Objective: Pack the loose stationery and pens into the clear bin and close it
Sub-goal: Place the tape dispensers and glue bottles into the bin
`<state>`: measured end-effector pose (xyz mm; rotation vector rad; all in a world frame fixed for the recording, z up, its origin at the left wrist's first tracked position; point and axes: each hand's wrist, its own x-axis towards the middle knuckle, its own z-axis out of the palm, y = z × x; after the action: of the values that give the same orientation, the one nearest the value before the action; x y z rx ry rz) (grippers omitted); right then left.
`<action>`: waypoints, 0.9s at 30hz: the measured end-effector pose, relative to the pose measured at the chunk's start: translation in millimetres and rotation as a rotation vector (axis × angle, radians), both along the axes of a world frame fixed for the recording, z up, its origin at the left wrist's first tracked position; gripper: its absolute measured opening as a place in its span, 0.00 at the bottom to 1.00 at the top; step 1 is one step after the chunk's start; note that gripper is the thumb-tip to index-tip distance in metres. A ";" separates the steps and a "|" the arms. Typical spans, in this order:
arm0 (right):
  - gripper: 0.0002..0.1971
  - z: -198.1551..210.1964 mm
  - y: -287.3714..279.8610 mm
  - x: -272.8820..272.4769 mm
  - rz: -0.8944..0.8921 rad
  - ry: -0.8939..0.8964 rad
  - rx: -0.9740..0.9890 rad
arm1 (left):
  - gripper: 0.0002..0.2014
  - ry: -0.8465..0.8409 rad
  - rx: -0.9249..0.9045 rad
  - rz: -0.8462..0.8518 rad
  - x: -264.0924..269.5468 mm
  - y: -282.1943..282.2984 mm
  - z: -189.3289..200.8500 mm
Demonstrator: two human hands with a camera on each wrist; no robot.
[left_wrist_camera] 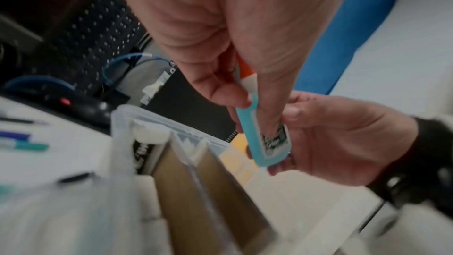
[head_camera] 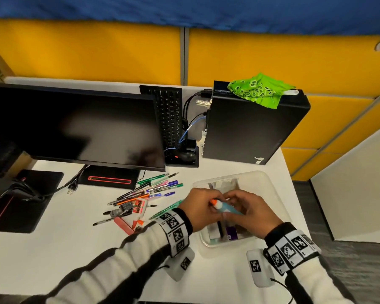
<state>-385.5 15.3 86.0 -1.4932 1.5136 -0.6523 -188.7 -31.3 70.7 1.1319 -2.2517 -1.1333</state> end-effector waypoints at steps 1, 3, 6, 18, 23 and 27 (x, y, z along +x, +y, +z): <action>0.18 -0.3 1.1 -0.8 0.015 0.025 -0.004 | 0.15 0.060 0.070 0.030 -2.0 4.1 -1.4; 0.16 -2.0 1.9 -3.0 0.012 0.021 -0.009 | 0.18 0.191 0.247 0.076 0.9 7.7 -2.9; 0.14 -8.0 -0.6 -8.3 -0.083 0.096 -0.043 | 0.23 0.342 0.405 0.166 12.5 3.6 1.3; 0.07 -40.2 -65.4 1.6 -0.088 0.647 -0.004 | 0.06 -0.460 0.256 0.675 178.7 -22.9 -67.4; 0.10 -44.8 -73.7 12.5 -0.016 0.697 0.074 | 0.06 -0.617 0.227 0.645 186.5 -21.8 -84.7; 0.09 -44.2 -73.8 16.4 0.030 0.699 0.063 | 0.10 -0.657 0.228 0.678 193.4 -23.1 -94.8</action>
<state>-369.1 -58.4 41.8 -1.7900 1.9916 -0.0428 4.7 -54.4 -24.1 2.4006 -1.8587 -0.8023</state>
